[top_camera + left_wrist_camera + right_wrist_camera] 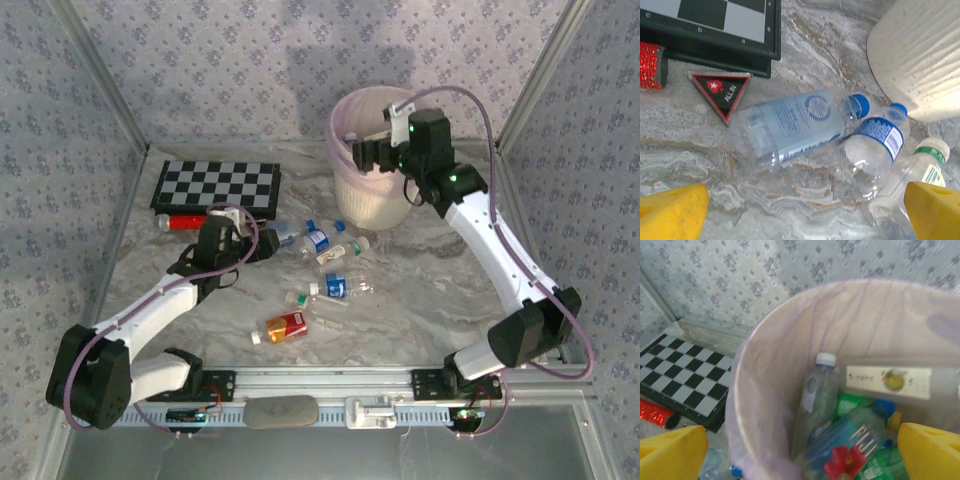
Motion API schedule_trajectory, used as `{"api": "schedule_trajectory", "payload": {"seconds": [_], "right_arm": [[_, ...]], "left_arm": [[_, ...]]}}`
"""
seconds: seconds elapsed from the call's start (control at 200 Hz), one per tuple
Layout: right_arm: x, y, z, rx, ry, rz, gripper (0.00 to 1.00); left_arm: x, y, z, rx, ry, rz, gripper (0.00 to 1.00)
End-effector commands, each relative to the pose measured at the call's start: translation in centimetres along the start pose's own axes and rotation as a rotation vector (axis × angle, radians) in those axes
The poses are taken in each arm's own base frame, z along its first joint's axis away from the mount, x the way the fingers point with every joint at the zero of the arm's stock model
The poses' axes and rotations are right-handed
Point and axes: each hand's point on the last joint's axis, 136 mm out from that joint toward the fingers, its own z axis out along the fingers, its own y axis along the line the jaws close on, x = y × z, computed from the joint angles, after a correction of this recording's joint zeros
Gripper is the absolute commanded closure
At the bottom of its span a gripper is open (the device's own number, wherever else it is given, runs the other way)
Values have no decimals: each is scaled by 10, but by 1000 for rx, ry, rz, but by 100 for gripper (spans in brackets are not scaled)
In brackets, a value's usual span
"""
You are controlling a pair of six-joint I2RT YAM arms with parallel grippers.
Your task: Put the plastic bottles in the bin
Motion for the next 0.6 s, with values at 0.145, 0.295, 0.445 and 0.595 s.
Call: {"api": "schedule_trajectory", "payload": {"seconds": [0.145,0.295,0.445,0.595], "right_arm": [[48,10,-7,-16,5,76,1],[64,-3,-7,51,35,85,1],[81,-8,-2,72,67,91,1],[77,-7,-2,56,52,95,1]], "left_arm": [[30,-11,-21,-2,129,96,0],[65,-27,-31,38,218,162,0],[100,-39,-42,48,285,280,0],[127,-42,-54,48,340,384,0]]}}
